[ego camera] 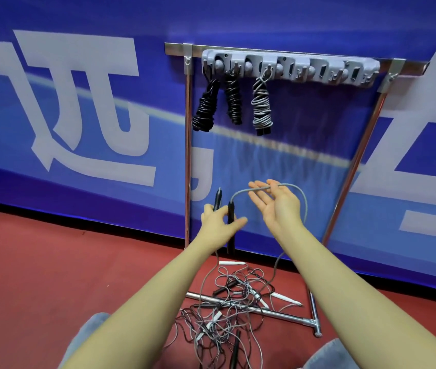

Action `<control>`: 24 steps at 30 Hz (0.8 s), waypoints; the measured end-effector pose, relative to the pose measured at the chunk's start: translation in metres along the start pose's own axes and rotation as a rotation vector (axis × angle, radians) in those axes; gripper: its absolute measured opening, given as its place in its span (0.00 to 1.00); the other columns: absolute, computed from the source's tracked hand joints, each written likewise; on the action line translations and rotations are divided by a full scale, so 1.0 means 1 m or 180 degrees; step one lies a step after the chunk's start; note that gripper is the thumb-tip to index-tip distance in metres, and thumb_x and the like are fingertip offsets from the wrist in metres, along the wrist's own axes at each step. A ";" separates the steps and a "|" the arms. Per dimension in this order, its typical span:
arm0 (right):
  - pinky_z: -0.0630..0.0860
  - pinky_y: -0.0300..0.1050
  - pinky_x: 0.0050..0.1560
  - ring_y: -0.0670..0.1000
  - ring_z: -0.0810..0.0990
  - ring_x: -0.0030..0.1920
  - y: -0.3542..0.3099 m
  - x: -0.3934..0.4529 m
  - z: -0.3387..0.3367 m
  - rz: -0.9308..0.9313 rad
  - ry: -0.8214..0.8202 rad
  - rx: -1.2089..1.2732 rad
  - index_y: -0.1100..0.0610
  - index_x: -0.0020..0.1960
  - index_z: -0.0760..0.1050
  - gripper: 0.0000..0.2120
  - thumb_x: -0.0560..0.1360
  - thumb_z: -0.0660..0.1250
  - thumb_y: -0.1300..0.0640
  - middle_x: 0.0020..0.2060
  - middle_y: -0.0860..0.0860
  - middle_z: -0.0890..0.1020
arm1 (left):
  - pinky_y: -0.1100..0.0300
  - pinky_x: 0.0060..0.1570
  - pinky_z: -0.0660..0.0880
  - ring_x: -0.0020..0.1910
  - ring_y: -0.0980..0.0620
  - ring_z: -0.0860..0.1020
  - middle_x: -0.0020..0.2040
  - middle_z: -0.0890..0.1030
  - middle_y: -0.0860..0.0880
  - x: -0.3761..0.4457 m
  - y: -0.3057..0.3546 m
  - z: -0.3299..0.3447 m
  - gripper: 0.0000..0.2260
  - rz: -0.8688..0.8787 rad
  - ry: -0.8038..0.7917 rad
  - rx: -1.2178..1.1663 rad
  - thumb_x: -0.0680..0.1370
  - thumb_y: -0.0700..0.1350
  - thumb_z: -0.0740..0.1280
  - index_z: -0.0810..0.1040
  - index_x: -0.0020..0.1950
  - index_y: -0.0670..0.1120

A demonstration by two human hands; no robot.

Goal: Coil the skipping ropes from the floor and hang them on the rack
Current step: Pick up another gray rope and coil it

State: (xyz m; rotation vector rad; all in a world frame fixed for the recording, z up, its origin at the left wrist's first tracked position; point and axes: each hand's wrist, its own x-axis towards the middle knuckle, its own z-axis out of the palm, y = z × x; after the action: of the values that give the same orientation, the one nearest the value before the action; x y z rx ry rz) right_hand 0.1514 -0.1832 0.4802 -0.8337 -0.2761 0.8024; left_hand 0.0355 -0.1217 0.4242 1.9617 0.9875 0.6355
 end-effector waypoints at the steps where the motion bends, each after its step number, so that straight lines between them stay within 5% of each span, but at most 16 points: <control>1: 0.81 0.45 0.34 0.57 0.83 0.41 -0.002 0.001 0.002 0.0041 0.0046 0.0050 0.63 0.47 0.69 0.08 0.82 0.53 0.65 0.43 0.61 0.79 | 0.53 0.52 0.72 0.49 0.43 0.71 0.45 0.67 0.45 0.003 0.002 0.003 0.11 0.0106 0.0195 -0.0062 0.77 0.51 0.65 0.72 0.37 0.48; 3: 0.80 0.43 0.32 0.56 0.83 0.39 -0.006 0.001 0.003 0.0145 0.0145 -0.0135 0.64 0.45 0.70 0.09 0.82 0.55 0.64 0.42 0.62 0.79 | 0.55 0.37 0.70 0.36 0.46 0.72 0.38 0.68 0.46 0.005 0.009 0.003 0.11 0.0339 0.0370 -0.0109 0.80 0.50 0.60 0.70 0.41 0.45; 8: 0.68 0.36 0.21 0.47 0.76 0.20 -0.008 0.003 -0.011 0.0141 0.0363 -0.2393 0.61 0.38 0.75 0.14 0.80 0.62 0.56 0.27 0.54 0.80 | 0.51 0.36 0.69 0.33 0.47 0.70 0.36 0.73 0.47 0.006 0.017 -0.006 0.06 0.0663 0.0449 0.0273 0.82 0.51 0.57 0.65 0.55 0.50; 11: 0.68 0.41 0.34 0.47 0.76 0.31 -0.002 0.006 -0.016 -0.0708 0.0446 -0.3254 0.59 0.40 0.76 0.09 0.77 0.66 0.55 0.29 0.49 0.79 | 0.54 0.31 0.65 0.31 0.46 0.71 0.31 0.70 0.51 0.003 0.021 -0.009 0.13 0.0775 0.0425 0.0720 0.81 0.46 0.58 0.60 0.65 0.51; 15: 0.69 0.41 0.55 0.48 0.75 0.54 0.003 0.002 -0.011 -0.0535 -0.0521 -0.3210 0.57 0.58 0.75 0.10 0.80 0.60 0.58 0.52 0.49 0.77 | 0.55 0.34 0.65 0.38 0.43 0.74 0.37 0.75 0.48 0.003 0.023 -0.011 0.15 0.0860 0.0373 0.1408 0.81 0.44 0.58 0.62 0.67 0.46; 19: 0.74 0.46 0.54 0.49 0.80 0.45 0.006 -0.003 -0.012 -0.0620 -0.0996 -0.3245 0.61 0.53 0.78 0.12 0.81 0.57 0.58 0.39 0.50 0.82 | 0.54 0.36 0.64 0.44 0.40 0.76 0.46 0.76 0.44 0.002 0.028 -0.018 0.07 0.0839 0.0420 0.2073 0.81 0.43 0.56 0.68 0.56 0.42; 24: 0.73 0.44 0.45 0.50 0.76 0.36 0.008 -0.002 -0.013 -0.0719 -0.1016 -0.2709 0.61 0.51 0.80 0.10 0.80 0.59 0.63 0.32 0.51 0.79 | 0.52 0.38 0.66 0.47 0.38 0.75 0.52 0.72 0.43 0.003 0.031 -0.024 0.07 0.0702 0.0427 0.2320 0.79 0.40 0.56 0.68 0.57 0.41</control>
State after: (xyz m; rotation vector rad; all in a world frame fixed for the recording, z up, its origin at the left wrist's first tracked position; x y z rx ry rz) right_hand 0.1529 -0.1886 0.4660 -1.4328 -1.0233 0.5894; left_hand 0.0325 -0.1189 0.4630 2.7233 1.2065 0.5783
